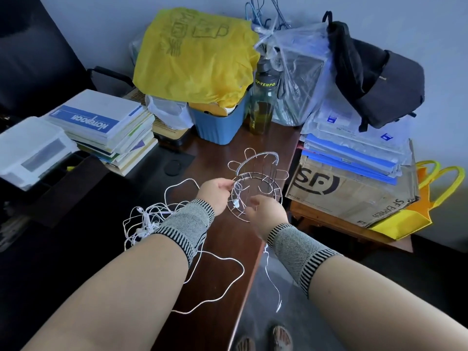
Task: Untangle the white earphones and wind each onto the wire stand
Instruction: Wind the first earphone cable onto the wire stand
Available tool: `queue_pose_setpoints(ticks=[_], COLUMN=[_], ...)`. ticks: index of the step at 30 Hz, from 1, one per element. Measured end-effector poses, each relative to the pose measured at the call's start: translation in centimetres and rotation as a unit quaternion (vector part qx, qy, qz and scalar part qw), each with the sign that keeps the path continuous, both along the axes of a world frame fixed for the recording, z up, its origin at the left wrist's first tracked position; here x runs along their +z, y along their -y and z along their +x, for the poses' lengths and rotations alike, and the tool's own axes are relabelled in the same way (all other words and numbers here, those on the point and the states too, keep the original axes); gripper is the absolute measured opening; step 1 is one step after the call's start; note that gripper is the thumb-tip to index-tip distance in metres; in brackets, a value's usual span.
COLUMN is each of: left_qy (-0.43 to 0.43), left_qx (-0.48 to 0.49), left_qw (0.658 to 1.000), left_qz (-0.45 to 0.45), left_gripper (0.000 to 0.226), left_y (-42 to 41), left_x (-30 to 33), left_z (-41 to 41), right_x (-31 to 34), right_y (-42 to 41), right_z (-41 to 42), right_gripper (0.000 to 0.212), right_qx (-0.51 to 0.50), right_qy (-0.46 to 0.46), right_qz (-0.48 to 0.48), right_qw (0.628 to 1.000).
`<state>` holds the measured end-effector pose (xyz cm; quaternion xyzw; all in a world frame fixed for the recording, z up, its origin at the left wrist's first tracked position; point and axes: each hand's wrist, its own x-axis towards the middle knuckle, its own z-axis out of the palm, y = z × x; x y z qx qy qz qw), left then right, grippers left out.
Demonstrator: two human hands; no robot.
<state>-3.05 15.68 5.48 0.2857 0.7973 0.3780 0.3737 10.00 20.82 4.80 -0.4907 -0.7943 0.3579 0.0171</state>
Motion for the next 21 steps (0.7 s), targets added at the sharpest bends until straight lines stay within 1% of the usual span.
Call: queue_pose_setpoints(ticks=[3,6,9,13,17,19,21], left_qy=[0.019,0.028,0.043,0.071,0.093,0.114,0.165], left_qx=[0.007,0.002,-0.013,-0.022,-0.037,-0.033,0.000], left_qw=[1.000,1.000,0.999,0.997,0.995,0.993,0.986], left_qz=[0.003,0.005,0.005,0.017,0.019,0.024,0.038], left_gripper=[0.042,0.037,0.035,0.037,0.034,0.034,0.036], left_y=[-0.3,-0.7,-1.0,-1.3,-1.6,-1.8,-1.8], left_x=[-0.9,-1.7,-2.4,-3.2,-3.7,-3.8,-3.6], left_z=[-0.6,-0.8,-0.7,-0.5,-0.4,-0.2,0.0], right_x=[-1.7,-2.6,-3.1,-3.8,-4.4,-4.7,-4.8], right_y=[0.4,0.7,0.8,0.7,0.7,0.6,0.6], right_z=[-1.1,-1.3,-0.9,-0.6,-0.4,-0.3,-0.3], right_gripper=[0.035,0.029,0.024,0.022,0.022,0.021,0.022], right_qx=[-0.032,-0.051,-0.054,-0.067,-0.068,-0.070,-0.080], right_qy=[-0.024,-0.054,-0.080,-0.119,-0.138,-0.147,-0.159], right_qz=[-0.017,-0.023,-0.031,-0.057,-0.064,-0.074,-0.100], right_qw=[0.999,0.997,0.995,0.989,0.986,0.984,0.979])
